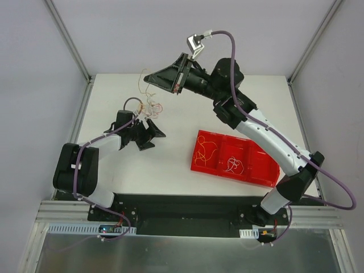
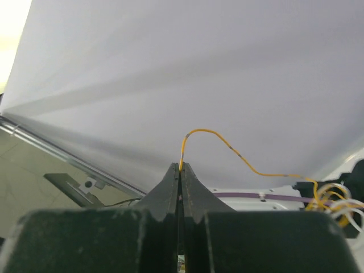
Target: Untangle the cables
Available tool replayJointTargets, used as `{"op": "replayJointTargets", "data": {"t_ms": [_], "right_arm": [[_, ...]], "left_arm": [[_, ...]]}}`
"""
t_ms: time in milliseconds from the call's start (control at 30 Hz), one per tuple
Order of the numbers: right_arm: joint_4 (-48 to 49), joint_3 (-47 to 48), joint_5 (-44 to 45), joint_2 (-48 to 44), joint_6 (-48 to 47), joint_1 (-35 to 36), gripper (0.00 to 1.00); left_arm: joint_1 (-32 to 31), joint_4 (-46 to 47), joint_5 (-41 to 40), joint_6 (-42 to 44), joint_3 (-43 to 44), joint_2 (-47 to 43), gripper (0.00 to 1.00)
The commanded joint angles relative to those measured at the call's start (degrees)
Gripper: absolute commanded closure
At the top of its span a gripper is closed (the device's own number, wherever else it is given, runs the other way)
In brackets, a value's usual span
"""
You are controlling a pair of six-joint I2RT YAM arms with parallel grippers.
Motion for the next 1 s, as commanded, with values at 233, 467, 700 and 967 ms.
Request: {"op": "replayJointTargets", "data": {"t_ms": [233, 467, 700, 967], "right_arm": [[-1.2, 9.3, -1.7, 2.8, -0.5, 0.3, 1.00], [4.1, 0.2, -0.6, 3.1, 0.8, 0.4, 1.00], [4.4, -2.7, -0.9, 3.6, 0.5, 0.4, 1.00], [4.6, -2.4, -0.9, 3.2, 0.7, 0.4, 1.00]], "left_arm": [[6.9, -2.9, 2.0, 3.2, -6.9, -30.8, 0.10], [7.0, -18.5, -3.1, 12.7, -4.3, -51.0, 0.05], [7.0, -17.9, -1.2, 15.0, -2.0, -55.1, 0.25], [7.0, -16.6, 4.6, 13.8, 2.1, -47.0, 0.16]]}}
